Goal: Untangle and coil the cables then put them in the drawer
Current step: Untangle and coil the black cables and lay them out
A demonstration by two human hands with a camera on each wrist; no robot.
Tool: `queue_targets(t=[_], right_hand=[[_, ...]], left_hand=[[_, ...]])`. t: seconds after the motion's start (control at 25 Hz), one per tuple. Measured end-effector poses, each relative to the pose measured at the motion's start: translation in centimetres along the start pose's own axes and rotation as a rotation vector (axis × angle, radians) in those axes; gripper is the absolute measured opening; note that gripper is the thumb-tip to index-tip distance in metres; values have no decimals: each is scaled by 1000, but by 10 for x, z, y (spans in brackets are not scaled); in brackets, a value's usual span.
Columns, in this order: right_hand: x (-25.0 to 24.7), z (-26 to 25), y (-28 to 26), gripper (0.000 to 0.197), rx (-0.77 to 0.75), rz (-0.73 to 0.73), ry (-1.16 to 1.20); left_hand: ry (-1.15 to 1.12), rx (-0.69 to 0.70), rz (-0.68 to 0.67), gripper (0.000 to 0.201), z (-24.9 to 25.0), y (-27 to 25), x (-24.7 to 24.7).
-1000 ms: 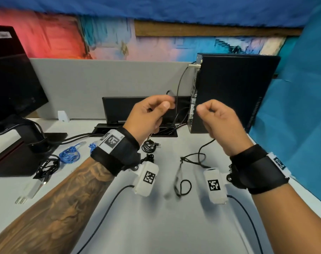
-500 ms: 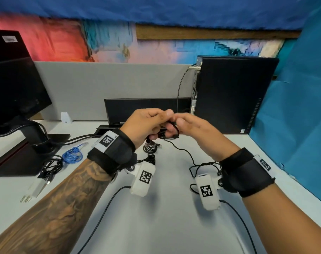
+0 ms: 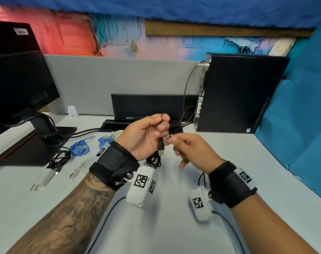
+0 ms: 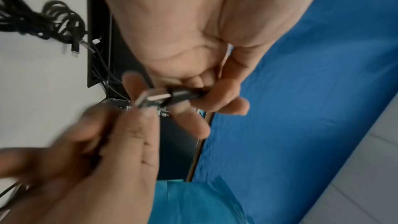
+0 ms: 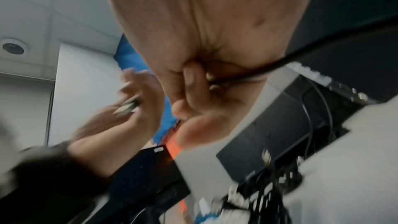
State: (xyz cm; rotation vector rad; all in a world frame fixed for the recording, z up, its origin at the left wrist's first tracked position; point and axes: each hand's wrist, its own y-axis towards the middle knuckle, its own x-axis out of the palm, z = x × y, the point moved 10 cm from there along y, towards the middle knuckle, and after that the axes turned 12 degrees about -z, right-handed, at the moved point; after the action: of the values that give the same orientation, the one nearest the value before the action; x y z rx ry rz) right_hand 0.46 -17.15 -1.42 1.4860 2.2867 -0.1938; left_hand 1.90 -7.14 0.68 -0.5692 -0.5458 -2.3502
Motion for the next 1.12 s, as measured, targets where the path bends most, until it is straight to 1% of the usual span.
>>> queue_targets(t=[0.04,0.12,0.2,0.28,0.4,0.48,0.52,0.6,0.64,0.68,0.72,0.76,0.8,0.84,0.88,0.92,0.96,1.0,1.04,1.12], right_hand=[[19,7,-1,34,32,-65,13],[43,11,-8,33,40,-109,-88],[50,10,-16,37,35,-85,-162],[52,12,-20,41,59,-53,-178],[50,25,-33,32,161,3,-132],[40,38,-47,21,238,99,-61],[36,39,-53,19,260,125,-43],[33,33,-56,22,262,112,-79],[31,26,-54,26,245,100,-107],[29,16,-53,30,222,91,-133],[25,7,-51,34,193,84,-159],[21,-4,-49,37,157,71,-188],[18,-15,-48,38,117,51,-202],[14,-25,-46,35,72,28,-201],[10,-34,-45,30,30,7,-188],[5,-43,-45,26,-8,-2,-180],[-2,-50,-45,23,-44,5,-175],[-7,-54,-45,22,-68,11,-170],[-9,-53,-44,20,-72,2,-167],[0,-40,-39,18,-20,-67,-215]], left_hand=[[-53,82,69,24,1,-2,-10],[-51,209,208,23,1,-14,-32],[-2,253,279,24,-2,-21,-40],[-11,279,328,25,-7,-22,-42],[-125,387,405,22,-4,-26,-50],[-192,455,460,22,9,-33,-64],[-224,470,496,22,13,-37,-71],[-232,483,551,23,15,-42,-79],[-187,478,560,23,15,-41,-78],[-86,462,569,23,14,-38,-76],[87,446,572,23,14,-35,-72],[331,437,561,22,19,-31,-63],[591,428,513,22,22,-25,-49],[821,400,427,22,19,-16,-33],[982,349,340,22,11,-9,-18],[1064,296,279,22,2,-3,-8],[1065,272,250,22,-2,1,-3],[959,270,260,22,-1,4,-5],[742,281,300,22,3,6,-14],[169,319,378,21,8,11,-39]])
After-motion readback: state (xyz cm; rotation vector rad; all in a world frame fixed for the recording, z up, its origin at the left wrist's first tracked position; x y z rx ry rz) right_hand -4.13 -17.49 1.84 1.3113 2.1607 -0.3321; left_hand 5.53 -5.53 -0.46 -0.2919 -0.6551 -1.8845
